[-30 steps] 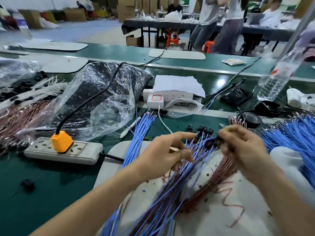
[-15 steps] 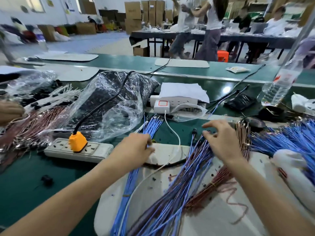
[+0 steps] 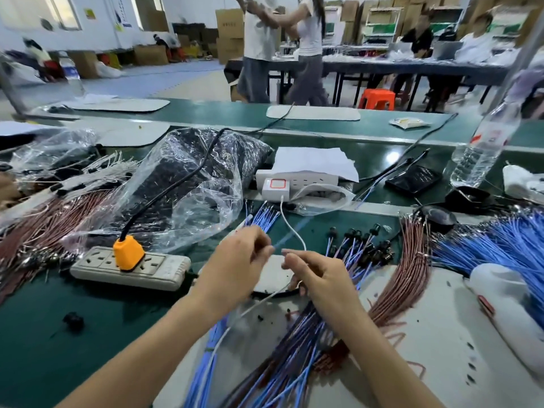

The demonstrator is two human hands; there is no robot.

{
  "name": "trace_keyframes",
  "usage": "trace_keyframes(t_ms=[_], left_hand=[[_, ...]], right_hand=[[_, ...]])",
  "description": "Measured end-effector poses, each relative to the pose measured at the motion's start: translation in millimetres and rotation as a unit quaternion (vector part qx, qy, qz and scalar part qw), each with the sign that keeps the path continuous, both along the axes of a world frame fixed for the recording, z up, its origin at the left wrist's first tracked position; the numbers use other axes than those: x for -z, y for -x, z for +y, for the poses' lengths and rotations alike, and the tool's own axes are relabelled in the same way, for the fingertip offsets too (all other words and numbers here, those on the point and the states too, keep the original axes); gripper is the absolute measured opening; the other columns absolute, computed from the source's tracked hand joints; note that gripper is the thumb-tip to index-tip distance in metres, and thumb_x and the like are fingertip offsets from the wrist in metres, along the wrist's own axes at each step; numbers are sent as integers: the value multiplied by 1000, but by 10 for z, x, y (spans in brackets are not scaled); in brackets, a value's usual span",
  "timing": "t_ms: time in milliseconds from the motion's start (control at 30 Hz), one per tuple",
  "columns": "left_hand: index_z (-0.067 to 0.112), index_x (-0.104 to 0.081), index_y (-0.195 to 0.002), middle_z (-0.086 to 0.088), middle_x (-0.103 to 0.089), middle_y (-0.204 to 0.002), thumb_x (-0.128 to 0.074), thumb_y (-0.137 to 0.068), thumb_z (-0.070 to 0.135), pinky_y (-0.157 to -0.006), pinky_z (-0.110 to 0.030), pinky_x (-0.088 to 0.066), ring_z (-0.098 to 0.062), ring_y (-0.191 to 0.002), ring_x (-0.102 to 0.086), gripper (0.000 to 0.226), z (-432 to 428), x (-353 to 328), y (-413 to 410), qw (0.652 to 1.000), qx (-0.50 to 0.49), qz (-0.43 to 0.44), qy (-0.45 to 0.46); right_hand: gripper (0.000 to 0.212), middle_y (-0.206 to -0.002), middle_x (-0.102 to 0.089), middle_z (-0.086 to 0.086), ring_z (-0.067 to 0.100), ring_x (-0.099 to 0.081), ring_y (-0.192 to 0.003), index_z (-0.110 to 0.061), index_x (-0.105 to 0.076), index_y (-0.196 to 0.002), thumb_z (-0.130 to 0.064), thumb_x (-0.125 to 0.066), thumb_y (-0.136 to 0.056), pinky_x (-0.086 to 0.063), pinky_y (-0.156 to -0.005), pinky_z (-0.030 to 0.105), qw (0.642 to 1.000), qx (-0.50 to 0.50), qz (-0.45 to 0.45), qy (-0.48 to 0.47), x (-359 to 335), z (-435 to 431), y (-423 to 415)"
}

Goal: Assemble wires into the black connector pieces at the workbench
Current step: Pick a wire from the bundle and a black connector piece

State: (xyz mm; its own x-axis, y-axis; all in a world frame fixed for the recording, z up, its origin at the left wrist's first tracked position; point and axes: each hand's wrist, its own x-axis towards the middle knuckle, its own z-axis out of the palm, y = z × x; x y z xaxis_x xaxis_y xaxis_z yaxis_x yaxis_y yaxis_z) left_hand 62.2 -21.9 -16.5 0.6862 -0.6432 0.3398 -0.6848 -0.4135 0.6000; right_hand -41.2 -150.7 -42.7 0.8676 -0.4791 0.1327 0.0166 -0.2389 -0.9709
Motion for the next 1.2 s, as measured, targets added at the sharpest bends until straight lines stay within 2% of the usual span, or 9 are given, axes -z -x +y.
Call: trace_keyframes(t_ms=[133,300,433,567,667,767,900,1067,1200], left_hand=[[22,-56,-85,18,-56,-69,-65,-87,11,-60,-10,-37,3,-63,-52,15,-37,162,240,996,77,0,53],[25,-48,-84,16,-50,-63,-70,-85,26,-58,-24,-37,1,-52,-44,22,63,377,169,999,35,-30,17],[23,-55,-89,17,-47,-58,-65,-88,35,-59,-29,-41,-6,-54,-42,16,108,401,175,997,45,-57,-21],[19,-59,-90,14,-57,-68,-56,-90,49,-56,-11,-37,1,-58,-51,30,140,186,163,993,85,57,67],[13,-59,-87,3,-59,-74,-51,-97,23,-55,-11,-38,2,-61,-51,16,142,-71,-271,991,-44,-2,123],[8,-64,-94,-12,-66,-92,-49,-94,4,-66,-27,-52,-18,-74,-59,16,139,-249,-1011,978,-199,0,-60],[8,-63,-120,-18,-61,-119,-44,-89,-4,-91,-34,-48,-32,-105,-58,38,38,-21,-1485,950,-181,69,-244],[2,-58,-117,-15,-60,-115,-47,-91,-2,-88,-35,-43,-28,-100,-55,28,-19,209,-1604,961,-248,50,-108],[3,-60,-106,-19,-63,-112,-52,-88,-3,-89,-37,-43,-29,-99,-56,20,-31,257,-1645,968,-208,31,-138]], right_hand=[[24,-56,-62,-3,7,-51,-51,-7,-75,-87,-27,-61,-86,-42,-51,21,995,-19,-40,-85,-36,49,-3],[26,-69,-72,8,14,-63,-51,-6,-69,-86,-26,-53,-88,-51,-49,20,958,80,-131,-244,-152,-42,24],[23,-59,-70,0,11,-65,-51,-11,-61,-82,-22,-49,-98,-56,-54,21,865,251,-249,-355,-312,-416,165],[18,-57,-67,-10,3,-62,-57,-14,-61,-82,-16,-52,-98,-54,-70,18,798,354,-295,-387,-339,-840,376],[34,-59,-69,-4,9,-63,-54,-15,-60,-85,-29,-36,-104,-51,-57,17,822,329,-246,-394,-222,-869,364],[36,-62,-71,4,15,-67,-54,-16,-59,-88,-39,-35,-103,-55,-52,20,847,296,-214,-385,-185,-765,275],[32,-60,-70,0,9,-64,-49,-9,-64,-88,-28,-43,-102,-53,-51,16,881,269,-179,-346,-110,-723,217],[39,-65,-72,9,19,-68,-55,-8,-63,-90,-34,-36,-103,-56,-52,23,893,244,-161,-341,-98,-720,212],[39,-55,-66,1,10,-56,-43,-6,-64,-77,-29,-45,-101,-49,-44,17,899,281,-162,-294,-78,-695,194]])
